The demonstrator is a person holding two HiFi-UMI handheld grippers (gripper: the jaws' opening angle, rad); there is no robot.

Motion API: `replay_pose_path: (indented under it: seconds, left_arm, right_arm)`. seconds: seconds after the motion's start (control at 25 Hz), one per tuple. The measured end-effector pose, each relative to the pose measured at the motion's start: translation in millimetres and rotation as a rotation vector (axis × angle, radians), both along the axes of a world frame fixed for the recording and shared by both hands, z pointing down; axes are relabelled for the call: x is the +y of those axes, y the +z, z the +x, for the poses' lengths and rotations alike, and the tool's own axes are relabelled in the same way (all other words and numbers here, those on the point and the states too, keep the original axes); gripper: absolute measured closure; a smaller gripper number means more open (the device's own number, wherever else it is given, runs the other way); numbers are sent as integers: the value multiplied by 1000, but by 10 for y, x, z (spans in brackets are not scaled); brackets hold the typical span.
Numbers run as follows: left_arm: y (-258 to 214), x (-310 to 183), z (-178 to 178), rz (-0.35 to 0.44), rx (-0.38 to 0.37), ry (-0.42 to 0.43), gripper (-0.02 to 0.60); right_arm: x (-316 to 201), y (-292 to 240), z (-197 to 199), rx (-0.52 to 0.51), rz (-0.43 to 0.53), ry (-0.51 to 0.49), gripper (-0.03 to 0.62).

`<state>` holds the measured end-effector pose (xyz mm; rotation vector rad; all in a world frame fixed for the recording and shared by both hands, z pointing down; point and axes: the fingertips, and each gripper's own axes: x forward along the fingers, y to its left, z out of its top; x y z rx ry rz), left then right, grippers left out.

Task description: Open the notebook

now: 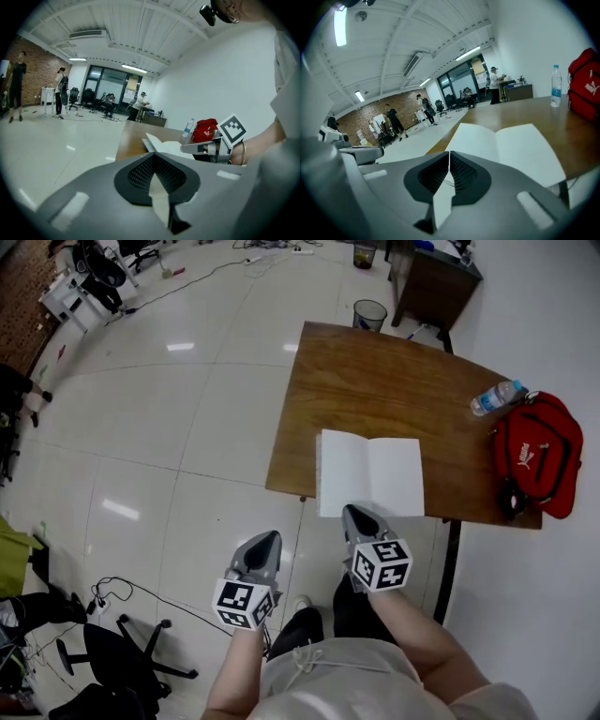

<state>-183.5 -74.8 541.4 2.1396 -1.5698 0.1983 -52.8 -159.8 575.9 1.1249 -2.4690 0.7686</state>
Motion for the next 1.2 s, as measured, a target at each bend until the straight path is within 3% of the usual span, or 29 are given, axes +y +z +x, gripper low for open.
replay_pose_path:
  seconds: [0.28,0.56,0.88,1.2]
  left_arm:
    - [-781,-350,586,179,-14,140,575]
    - [-1404,-273,917,324,-49,210,575]
    - [-1593,272,1111,382,-41,270,575]
    - [-1527,932,1002,380,-35,296,575]
  right_arm:
    - [20,-771,819,17,173,101,588]
    - [329,-1442,1380,118,432,139,589]
    - [977,-1597,1643,121,477,226,589]
    - [1728,-1613,1507,121,510,269,588]
